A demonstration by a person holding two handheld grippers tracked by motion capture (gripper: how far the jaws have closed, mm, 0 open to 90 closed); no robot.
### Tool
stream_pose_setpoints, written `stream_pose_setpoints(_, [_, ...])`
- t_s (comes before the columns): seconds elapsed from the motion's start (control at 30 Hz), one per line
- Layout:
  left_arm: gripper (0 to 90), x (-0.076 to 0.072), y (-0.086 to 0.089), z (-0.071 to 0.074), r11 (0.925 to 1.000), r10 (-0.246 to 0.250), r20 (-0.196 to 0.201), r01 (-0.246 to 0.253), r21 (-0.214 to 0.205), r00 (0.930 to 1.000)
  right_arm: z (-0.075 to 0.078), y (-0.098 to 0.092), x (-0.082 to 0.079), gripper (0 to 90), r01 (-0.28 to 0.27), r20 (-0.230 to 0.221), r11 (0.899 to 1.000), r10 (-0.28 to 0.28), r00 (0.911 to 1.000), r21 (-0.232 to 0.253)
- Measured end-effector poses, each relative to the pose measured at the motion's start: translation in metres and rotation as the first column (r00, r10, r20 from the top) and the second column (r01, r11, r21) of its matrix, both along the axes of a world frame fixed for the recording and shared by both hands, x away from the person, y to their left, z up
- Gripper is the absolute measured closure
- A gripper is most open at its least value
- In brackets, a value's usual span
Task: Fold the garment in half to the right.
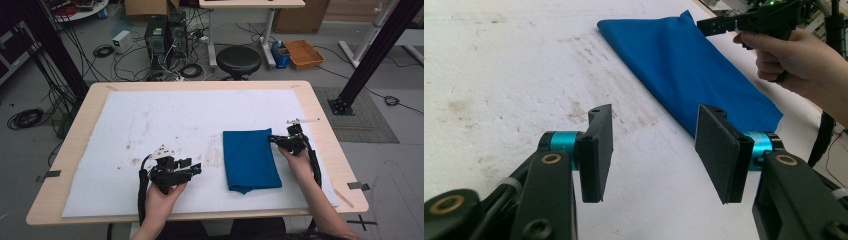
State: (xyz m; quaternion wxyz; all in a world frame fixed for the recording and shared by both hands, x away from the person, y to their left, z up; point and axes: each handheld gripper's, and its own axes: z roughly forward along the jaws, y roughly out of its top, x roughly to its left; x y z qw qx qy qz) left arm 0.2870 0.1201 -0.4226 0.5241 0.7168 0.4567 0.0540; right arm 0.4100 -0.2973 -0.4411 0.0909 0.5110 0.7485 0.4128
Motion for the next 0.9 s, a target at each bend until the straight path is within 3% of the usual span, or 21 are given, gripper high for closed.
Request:
stream_pose_setpoints(0.37, [49.5,0.0,0.0,0.0,1.0,-0.002,-0.002,0.002,-0.002,1.0,0.002,-0.006,-0.004,89.9,0.031,-0.001,0.998,-0.032,0.9995,-0.055])
stream_pose_setpoints(0.53, [49.5,0.001,0.005,0.003,1.0,0.0,0.006,0.0,-0.001,1.0,0.006,-0.006,-0.006,75.0,0.033,0.025,0.998,-0.031,0.9992,-0.062])
stream_pose_setpoints(0.77, [46.7,0.008,0.028,0.02,0.9994,0.008,0.102,-0.011,0.034,0.9948,0.027,-0.015,-0.019,53.9,0.003,0.138,0.999,0.002,0.9904,-0.037])
stream_pose_setpoints(0.9, [44.9,0.014,0.044,0.029,0.9936,0.025,0.173,-0.043,0.104,0.9847,0.035,-0.022,-0.027,49.2,-0.009,0.182,0.999,0.015,0.9832,-0.036])
